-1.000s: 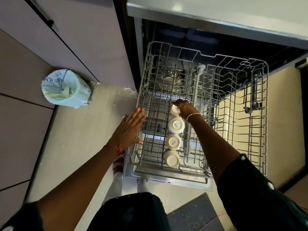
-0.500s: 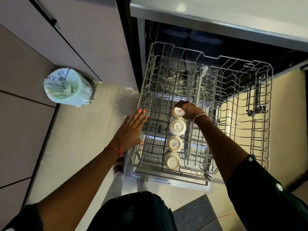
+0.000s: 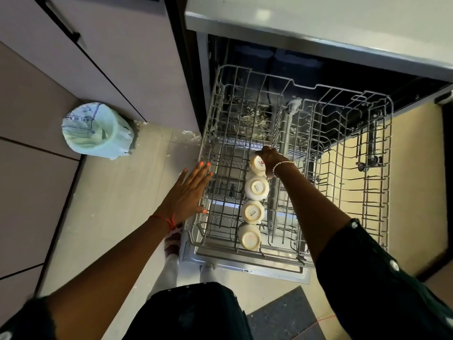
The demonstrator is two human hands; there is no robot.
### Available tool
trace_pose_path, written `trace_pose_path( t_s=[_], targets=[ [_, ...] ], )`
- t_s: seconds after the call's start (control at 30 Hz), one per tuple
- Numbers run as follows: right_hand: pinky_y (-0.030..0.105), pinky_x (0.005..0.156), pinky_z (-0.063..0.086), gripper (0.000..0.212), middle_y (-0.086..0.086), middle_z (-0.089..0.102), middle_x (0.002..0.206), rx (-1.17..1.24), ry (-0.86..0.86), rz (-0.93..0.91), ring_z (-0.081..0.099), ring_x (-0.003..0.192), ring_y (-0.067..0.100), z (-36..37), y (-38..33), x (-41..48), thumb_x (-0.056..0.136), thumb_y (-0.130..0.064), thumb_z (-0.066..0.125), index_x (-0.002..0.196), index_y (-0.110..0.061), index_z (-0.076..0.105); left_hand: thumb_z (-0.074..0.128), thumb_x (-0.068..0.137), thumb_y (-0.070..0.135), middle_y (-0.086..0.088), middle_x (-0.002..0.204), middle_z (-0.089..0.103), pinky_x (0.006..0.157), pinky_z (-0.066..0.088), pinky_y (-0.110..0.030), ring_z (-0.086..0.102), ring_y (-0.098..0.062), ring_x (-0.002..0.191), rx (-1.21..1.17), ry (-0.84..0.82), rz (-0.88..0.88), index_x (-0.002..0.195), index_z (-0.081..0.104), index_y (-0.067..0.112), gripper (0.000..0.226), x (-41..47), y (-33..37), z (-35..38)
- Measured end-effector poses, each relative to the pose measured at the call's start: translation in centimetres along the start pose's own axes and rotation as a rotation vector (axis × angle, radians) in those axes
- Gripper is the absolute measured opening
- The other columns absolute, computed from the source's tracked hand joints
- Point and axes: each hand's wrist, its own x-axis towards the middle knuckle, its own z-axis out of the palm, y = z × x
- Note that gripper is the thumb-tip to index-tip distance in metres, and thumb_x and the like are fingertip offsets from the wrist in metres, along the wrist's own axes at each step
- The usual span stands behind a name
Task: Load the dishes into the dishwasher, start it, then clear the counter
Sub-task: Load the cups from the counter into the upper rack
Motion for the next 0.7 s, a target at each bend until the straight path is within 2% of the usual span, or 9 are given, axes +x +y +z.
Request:
trace_pose_path(
  t_s=[0.13, 0.27, 0.37, 0.43, 0.5, 0.53, 0.57, 0.63, 0.7],
  targets=[
    [0.04, 0.108, 0.033, 0.087, 0.018, 0.026, 0.146, 0.071, 0.049, 0.013, 0.027, 0.136, 0.035, -0.2, -0.3, -0.9, 0.074, -0.002, 0.071, 0.145, -0.008, 0.021, 0.08, 0.064, 0.042, -0.013, 0.152, 0.012, 0.109, 0.008, -0.047, 0.005, -0.03, 0.138, -0.112, 0.049, -0.012, 0.143, 0.026, 0.004, 0.103, 0.0, -0.3, -0.7],
    [0.036, 0.112, 0.027, 0.082, 0.019, 0.019, 0.151, 0.145, 0.098, 0.054, 0.024, 0.138, 0.032, -1.5, -1.5, -2.8, 0.078, 0.0, 0.065, 0.145, -0.006, 0.019, 0.073, 0.071, 0.044, -0.012, 0.153, 0.012, 0.111, 0.004, -0.045, 0.002, -0.026, 0.14, -0.151, 0.074, -0.034, 0.144, 0.023, 0.007, 0.096, -0.5, -1.5, -2.3],
    [0.032, 0.105, 0.036, 0.066, 0.018, 0.038, 0.143, 0.201, 0.15, 0.047, 0.041, 0.129, 0.028, -2.3, -3.4, -4.2, 0.081, -0.007, 0.063, 0.14, -0.006, 0.034, 0.059, 0.082, 0.048, -0.012, 0.155, 0.004, 0.113, -0.005, -0.04, -0.023, -0.015, 0.139, -0.184, 0.125, -0.067, 0.147, 0.014, 0.012, 0.087, -1.0, -3.0, -3.2],
    [0.034, 0.1, 0.041, 0.057, 0.016, 0.046, 0.137, 0.203, 0.206, 0.027, 0.049, 0.121, 0.029, -3.2, -5.7, -5.3, 0.084, -0.015, 0.061, 0.137, -0.01, 0.041, 0.052, 0.086, 0.05, -0.014, 0.155, 0.005, 0.112, -0.006, -0.038, -0.027, -0.012, 0.137, -0.186, 0.189, -0.066, 0.147, 0.016, 0.011, 0.08, -1.6, -4.1, -4.4],
    [0.032, 0.095, 0.043, 0.049, 0.016, 0.05, 0.132, 0.197, 0.27, 0.009, 0.052, 0.117, 0.03, -4.5, -8.6, -6.4, 0.086, -0.019, 0.058, 0.132, -0.01, 0.046, 0.056, 0.088, 0.04, -0.013, 0.155, 0.005, 0.111, -0.007, -0.034, -0.016, -0.019, 0.139, -0.219, 0.181, -0.098, 0.146, 0.018, 0.009, 0.076, -2.4, -5.3, -5.9],
    [0.031, 0.093, 0.043, 0.046, 0.016, 0.052, 0.131, 0.191, 0.294, -0.003, 0.053, 0.116, 0.03, -5.1, -10.2, -6.9, 0.086, -0.02, 0.057, 0.13, -0.009, 0.049, 0.06, 0.087, 0.034, -0.015, 0.154, 0.011, 0.112, -0.002, -0.036, -0.005, -0.025, 0.141, -0.232, 0.202, -0.102, 0.145, 0.024, 0.007, 0.074, -3.0, -6.0, -6.8],
    [0.031, 0.092, 0.043, 0.044, 0.016, 0.053, 0.13, 0.186, 0.312, -0.012, 0.053, 0.116, 0.031, -5.9, -12.0, -7.5, 0.087, -0.021, 0.057, 0.129, -0.009, 0.05, 0.065, 0.083, 0.03, -0.019, 0.15, 0.024, 0.112, 0.01, -0.041, 0.013, -0.032, 0.141, -0.215, 0.233, -0.081, 0.14, 0.033, 0.003, 0.07, -3.6, -7.0, -7.8],
    [0.033, 0.092, 0.044, 0.042, 0.017, 0.055, 0.127, 0.184, 0.335, -0.018, 0.054, 0.115, 0.032, -7.3, -15.4, -8.5, 0.087, -0.022, 0.055, 0.127, -0.009, 0.052, 0.068, 0.074, 0.028, -0.024, 0.133, 0.049, 0.101, 0.034, -0.053, 0.044, -0.04, 0.126, -0.135, 0.26, -0.021, 0.127, 0.051, -0.001, 0.062, -4.8, -9.1, -9.4],
    [0.035, 0.091, 0.044, 0.039, 0.019, 0.057, 0.123, 0.177, 0.348, -0.029, 0.054, 0.114, 0.034, -8.7, -19.4, -9.5, 0.088, -0.022, 0.054, 0.124, -0.008, 0.054, 0.069, 0.071, 0.026, -0.023, 0.124, 0.056, 0.093, 0.042, -0.056, 0.053, -0.039, 0.117, -0.118, 0.28, 0.017, 0.12, 0.056, -0.002, 0.058, -6.4, -11.8, -11.1]
  ],
)
